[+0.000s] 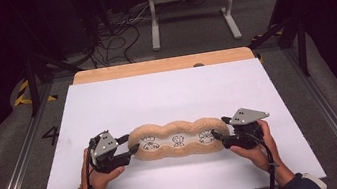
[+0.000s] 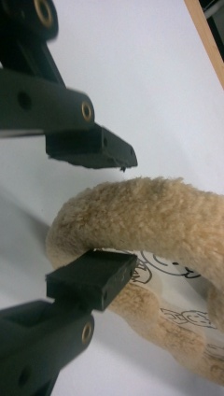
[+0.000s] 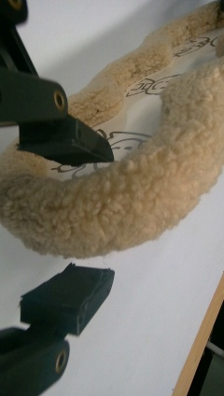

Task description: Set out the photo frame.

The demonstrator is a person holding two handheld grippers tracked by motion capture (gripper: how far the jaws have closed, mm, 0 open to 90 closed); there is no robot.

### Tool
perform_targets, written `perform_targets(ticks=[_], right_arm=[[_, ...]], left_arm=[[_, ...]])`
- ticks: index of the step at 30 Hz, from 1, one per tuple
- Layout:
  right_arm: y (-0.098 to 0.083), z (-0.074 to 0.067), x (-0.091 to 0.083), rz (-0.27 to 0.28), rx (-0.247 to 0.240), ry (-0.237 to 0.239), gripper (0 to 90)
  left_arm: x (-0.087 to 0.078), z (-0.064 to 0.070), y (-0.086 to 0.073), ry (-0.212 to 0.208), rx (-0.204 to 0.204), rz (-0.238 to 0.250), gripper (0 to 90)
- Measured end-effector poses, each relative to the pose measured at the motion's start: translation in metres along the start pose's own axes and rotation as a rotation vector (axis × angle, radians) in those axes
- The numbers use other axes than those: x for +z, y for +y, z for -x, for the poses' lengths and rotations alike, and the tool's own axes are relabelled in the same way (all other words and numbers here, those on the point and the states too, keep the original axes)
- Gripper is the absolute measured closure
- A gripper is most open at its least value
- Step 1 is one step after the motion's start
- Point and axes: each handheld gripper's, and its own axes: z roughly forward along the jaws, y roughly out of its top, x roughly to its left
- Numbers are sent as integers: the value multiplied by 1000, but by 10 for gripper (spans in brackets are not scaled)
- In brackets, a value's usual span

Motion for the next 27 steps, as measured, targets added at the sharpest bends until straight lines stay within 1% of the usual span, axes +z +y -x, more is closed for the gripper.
perform_targets(ticks=[1, 3, 5, 6, 7, 8, 9, 10, 11, 14, 16, 18, 19, 20, 22, 23, 25, 27], right_arm=[[0, 1, 0, -3, 0, 5, 309], [-1, 2, -1, -8, -4, 3, 236], [-1, 4, -2, 1, 7, 15, 178], [-1, 5, -2, 3, 15, 16, 142], [-1, 6, -2, -3, 10, 20, 104], [-1, 6, -2, -8, 3, 18, 97], [-1, 6, -2, -8, 3, 18, 97], [-2, 6, -1, -16, 0, 13, 79], [-3, 6, 0, -21, -1, 15, 68], [-3, 6, 1, -27, -11, 13, 64], [-4, 6, 1, -31, -16, 6, 59], [-4, 7, 1, -35, -31, -1, 59], [-4, 7, 0, -34, -35, -1, 59], [-4, 8, -1, -36, -50, -2, 61], [-5, 8, -1, -43, -63, -12, 62], [-6, 8, -1, -46, -65, -11, 62], [-6, 8, -1, -46, -63, -7, 62], [-7, 9, -3, -49, -63, -2, 61]], left_arm=[[0, 0, 0, 0, 3, 2, 428], [0, 1, 0, 6, 6, 6, 357], [2, 1, 0, 16, 0, 1, 252], [3, 0, -1, 13, -12, 3, 206], [4, 0, -1, 9, -17, -2, 160], [4, 0, -1, 9, -17, -2, 126], [5, 0, -2, 4, -27, -7, 126], [6, 0, -3, -11, -13, -15, 79], [6, 0, -3, -27, -7, -12, 58], [5, 1, -3, -28, 9, -7, 47], [5, 2, -3, -29, 13, -3, 38], [5, 2, -3, -24, 17, -4, 38], [4, 2, -3, -28, 18, -4, 39], [4, 2, -3, -26, 29, -6, 40], [4, 3, -3, -24, 32, -7, 40], [3, 3, -4, -20, 33, -12, 38], [3, 4, -6, -17, 47, -22, 38], [2, 5, -7, -17, 52, -24, 39]])
